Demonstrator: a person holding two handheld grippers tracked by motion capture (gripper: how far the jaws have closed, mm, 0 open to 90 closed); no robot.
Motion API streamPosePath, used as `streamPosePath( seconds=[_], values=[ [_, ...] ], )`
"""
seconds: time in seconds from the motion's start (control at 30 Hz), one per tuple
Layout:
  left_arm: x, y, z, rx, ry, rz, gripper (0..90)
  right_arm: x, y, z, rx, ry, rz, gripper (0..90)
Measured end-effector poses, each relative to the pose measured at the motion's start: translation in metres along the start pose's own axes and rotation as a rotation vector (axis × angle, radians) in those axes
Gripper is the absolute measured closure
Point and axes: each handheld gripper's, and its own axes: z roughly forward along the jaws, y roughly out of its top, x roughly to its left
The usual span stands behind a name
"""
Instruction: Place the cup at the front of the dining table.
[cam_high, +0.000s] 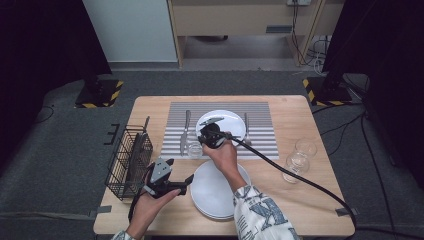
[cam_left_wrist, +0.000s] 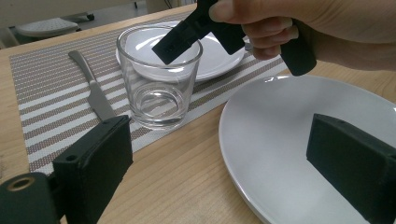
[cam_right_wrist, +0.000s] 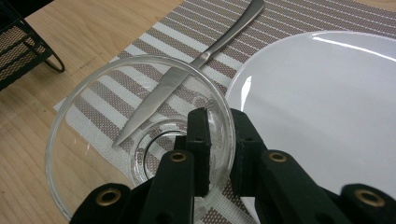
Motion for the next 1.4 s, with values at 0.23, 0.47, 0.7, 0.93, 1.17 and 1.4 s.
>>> streamPosePath(
  seconds=[0.23, 0.47, 0.7, 0.93, 1.17, 1.4],
  values=[
    [0.000, 0.000, 0.000, -0.001, 0.000, 0.000, 6.3, 0.000, 0.000, 0.001, -0.011, 0.004, 0.001, 79.9],
    [0.000, 0.000, -0.001, 0.000, 0.000, 0.000, 6.4, 0.000, 0.000, 0.002, -0.030, 0.015, 0.011, 76.3],
    [-0.001, 0.000, 0.000, 0.005, -0.001, 0.004, 6.3, 0.000, 0.000, -0.001, -0.067, 0.037, 0.017, 67.7],
    [-0.001, -0.001, 0.000, 0.007, 0.001, 0.006, 6.3, -0.002, 0.001, -0.016, -0.132, 0.063, 0.006, 51.6],
    [0.000, -0.001, 0.000, 0.008, 0.006, 0.008, 6.2, -0.005, 0.002, -0.031, -0.177, 0.058, -0.001, 42.4],
    [-0.001, -0.001, 0.001, 0.009, 0.004, 0.011, 6.2, -0.009, 0.003, -0.049, -0.213, 0.035, -0.016, 32.4]
  ],
)
